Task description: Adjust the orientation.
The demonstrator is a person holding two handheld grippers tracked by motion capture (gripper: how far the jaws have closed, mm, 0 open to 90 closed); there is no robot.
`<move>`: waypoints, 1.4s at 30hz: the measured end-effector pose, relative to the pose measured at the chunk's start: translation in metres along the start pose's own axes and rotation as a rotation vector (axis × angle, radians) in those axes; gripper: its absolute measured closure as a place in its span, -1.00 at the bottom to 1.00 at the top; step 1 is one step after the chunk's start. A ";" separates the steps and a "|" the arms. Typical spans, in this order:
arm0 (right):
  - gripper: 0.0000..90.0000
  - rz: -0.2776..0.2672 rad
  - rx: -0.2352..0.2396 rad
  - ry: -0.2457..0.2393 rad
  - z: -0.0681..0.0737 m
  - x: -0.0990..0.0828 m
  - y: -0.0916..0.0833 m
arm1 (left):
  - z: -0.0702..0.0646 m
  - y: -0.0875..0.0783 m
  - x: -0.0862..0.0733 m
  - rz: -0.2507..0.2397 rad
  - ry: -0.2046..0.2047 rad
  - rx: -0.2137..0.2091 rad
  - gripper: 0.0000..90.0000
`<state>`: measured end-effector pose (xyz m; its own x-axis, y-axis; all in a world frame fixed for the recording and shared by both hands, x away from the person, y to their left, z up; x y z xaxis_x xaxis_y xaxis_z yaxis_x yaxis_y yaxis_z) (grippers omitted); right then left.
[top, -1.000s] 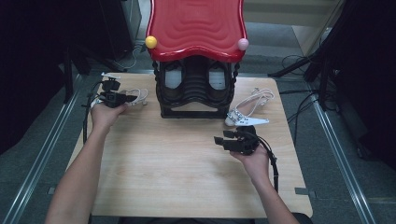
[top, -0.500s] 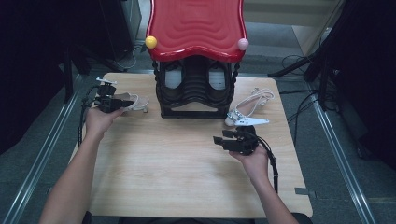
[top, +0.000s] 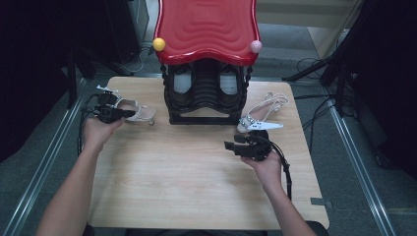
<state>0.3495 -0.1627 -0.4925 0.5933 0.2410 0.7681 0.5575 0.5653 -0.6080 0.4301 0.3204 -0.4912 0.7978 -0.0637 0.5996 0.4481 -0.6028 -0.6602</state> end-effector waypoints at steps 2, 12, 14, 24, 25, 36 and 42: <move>0.01 0.000 0.001 -0.001 0.001 0.000 0.001 | 0.003 -0.003 -0.002 0.011 -0.003 0.002 0.98; 0.01 0.011 0.004 -0.009 0.003 0.002 0.005 | 0.011 -0.013 -0.009 0.036 -0.012 0.037 0.98; 0.01 0.009 0.005 -0.011 0.003 0.002 0.005 | 0.014 -0.016 -0.009 0.041 -0.011 0.043 0.98; 0.01 0.015 0.003 -0.007 0.003 0.002 0.005 | 0.017 -0.030 -0.006 0.014 -0.024 0.067 0.88; 0.01 0.013 0.003 -0.011 0.003 0.002 0.005 | 0.015 -0.032 -0.005 0.005 -0.018 0.057 0.84; 0.01 0.012 0.003 -0.017 0.004 0.001 0.006 | 0.022 -0.031 -0.007 -0.020 -0.084 0.124 0.38; 0.00 0.020 0.000 -0.017 0.004 0.001 0.006 | 0.032 -0.017 -0.013 -0.011 -0.121 0.132 0.33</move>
Point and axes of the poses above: each handheld gripper's, and its own axes: y roughly forward along the jaws, x roughly out of its top, z roughly to its left, the point moved 1 cm from there along y, roughly forward along the jaws, and after that the axes turned 10 degrees about -x, right-handed, at the moved point
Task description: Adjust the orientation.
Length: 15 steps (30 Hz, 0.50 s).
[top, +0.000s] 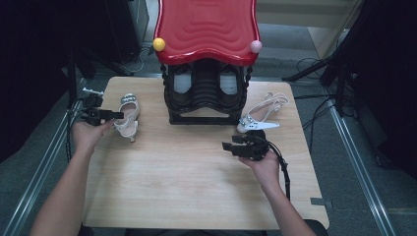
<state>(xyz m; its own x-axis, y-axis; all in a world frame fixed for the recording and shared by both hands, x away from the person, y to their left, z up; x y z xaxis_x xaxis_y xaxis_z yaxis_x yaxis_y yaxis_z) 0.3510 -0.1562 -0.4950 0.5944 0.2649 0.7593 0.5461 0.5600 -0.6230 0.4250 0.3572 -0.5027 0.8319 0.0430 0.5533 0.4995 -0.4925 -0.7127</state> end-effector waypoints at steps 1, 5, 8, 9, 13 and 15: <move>0.00 0.001 -0.001 -0.001 0.000 0.000 0.000 | 0.000 0.003 -0.001 0.009 0.000 0.005 0.33; 0.00 0.004 -0.005 -0.001 0.000 -0.001 0.000 | -0.002 0.009 -0.004 -0.039 -0.004 0.029 0.46; 0.00 0.007 -0.008 -0.005 0.000 -0.002 0.000 | -0.002 0.009 -0.007 -0.041 0.013 0.058 0.64; 0.00 0.008 -0.007 -0.002 0.000 -0.003 0.000 | 0.000 0.009 -0.008 -0.052 0.007 0.064 0.72; 0.00 0.014 -0.010 -0.007 0.001 -0.003 0.001 | 0.005 0.007 -0.008 -0.043 -0.042 0.050 0.88; 0.00 0.018 -0.010 -0.009 0.001 -0.004 0.001 | 0.007 0.005 -0.007 -0.034 -0.054 0.040 0.91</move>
Point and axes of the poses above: each handheld gripper's, and its own axes: y roughly forward along the jaws, x roughly out of its top, z roughly to its left, the point moved 1 cm from there along y, roughly forward along the jaws, and after that the axes turned 10 degrees about -x, right-handed, at the moved point
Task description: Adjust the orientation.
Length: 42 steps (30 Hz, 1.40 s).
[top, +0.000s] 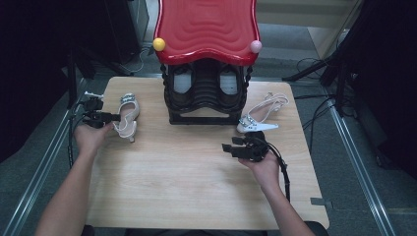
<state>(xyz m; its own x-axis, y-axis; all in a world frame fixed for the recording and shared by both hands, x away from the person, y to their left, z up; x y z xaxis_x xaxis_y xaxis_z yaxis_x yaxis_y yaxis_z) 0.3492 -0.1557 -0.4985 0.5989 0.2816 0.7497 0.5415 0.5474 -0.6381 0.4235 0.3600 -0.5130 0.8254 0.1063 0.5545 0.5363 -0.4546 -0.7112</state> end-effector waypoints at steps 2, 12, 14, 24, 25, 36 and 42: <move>0.00 -0.003 -0.001 0.004 -0.001 0.000 0.000 | 0.002 -0.001 0.001 0.006 -0.028 -0.023 0.92; 0.00 -0.015 -0.002 0.011 -0.004 0.002 -0.001 | -0.014 -0.018 0.000 -0.033 -0.037 -0.149 0.94; 0.00 -0.017 -0.002 0.013 -0.004 0.003 0.000 | -0.019 -0.022 -0.004 -0.042 -0.041 -0.172 0.94; 0.00 -0.012 0.003 -0.006 -0.003 0.010 0.005 | -0.037 -0.037 -0.031 -0.028 -0.011 -0.237 0.93; 0.00 -0.013 0.002 -0.008 -0.004 0.010 0.006 | -0.038 -0.038 -0.034 -0.024 -0.007 -0.242 0.93; 0.00 -0.008 0.009 -0.020 -0.002 0.017 0.013 | -0.063 -0.049 -0.066 -0.002 0.048 -0.285 0.93; 0.00 -0.004 0.011 -0.028 -0.001 0.017 0.015 | -0.084 -0.050 -0.076 0.009 0.087 -0.324 0.93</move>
Point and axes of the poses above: each handheld gripper's, and its own axes: y roughly forward along the jaws, x roughly out of its top, z roughly to its left, the point moved 1 cm from there along y, roughly forward along the jaws, and after that the axes turned 10 degrees about -x, right-handed, at the moved point
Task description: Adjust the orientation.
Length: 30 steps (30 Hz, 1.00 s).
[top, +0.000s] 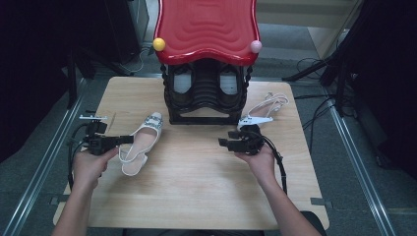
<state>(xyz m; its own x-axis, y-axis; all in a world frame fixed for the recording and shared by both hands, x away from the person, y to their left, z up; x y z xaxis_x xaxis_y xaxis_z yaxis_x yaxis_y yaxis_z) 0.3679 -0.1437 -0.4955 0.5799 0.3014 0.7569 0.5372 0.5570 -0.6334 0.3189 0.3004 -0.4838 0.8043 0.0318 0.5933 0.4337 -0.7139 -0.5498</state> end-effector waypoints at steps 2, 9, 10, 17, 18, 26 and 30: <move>0.00 0.001 -0.002 -0.002 0.000 0.000 -0.001 | -0.006 0.003 -0.002 0.009 0.009 -0.009 0.92; 0.00 -0.003 -0.014 0.004 -0.002 -0.003 -0.005 | -0.022 0.023 -0.004 0.045 0.041 -0.049 0.92; 0.00 -0.004 -0.015 0.005 -0.002 -0.004 -0.006 | -0.025 0.026 -0.003 0.050 0.048 -0.054 0.92; -0.01 -0.001 -0.036 0.017 -0.007 -0.009 -0.013 | -0.043 0.053 0.001 0.111 0.097 -0.124 0.92; -0.01 -0.003 -0.040 0.017 -0.007 -0.010 -0.014 | -0.045 0.056 0.001 0.117 0.101 -0.133 0.92; -0.01 -0.009 -0.065 0.035 -0.009 -0.019 -0.021 | -0.061 0.086 0.003 0.177 0.137 -0.180 0.92; -0.01 -0.001 -0.072 0.033 -0.008 -0.023 -0.023 | -0.065 0.101 0.001 0.194 0.140 -0.197 0.92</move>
<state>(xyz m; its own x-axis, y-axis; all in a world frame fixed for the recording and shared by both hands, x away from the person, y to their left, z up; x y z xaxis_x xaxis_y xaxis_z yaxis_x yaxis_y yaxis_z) 0.3474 -0.1693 -0.4997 0.5984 0.2749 0.7526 0.5796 0.5000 -0.6435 0.3371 0.1830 -0.5000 0.7948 -0.2052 0.5712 0.1797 -0.8193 -0.5445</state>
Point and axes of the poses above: each handheld gripper's, and its own axes: y roughly forward along the jaws, x roughly out of its top, z roughly to its left, the point moved 1 cm from there along y, roughly forward along the jaws, and after that the axes turned 10 degrees about -x, right-handed, at the moved point
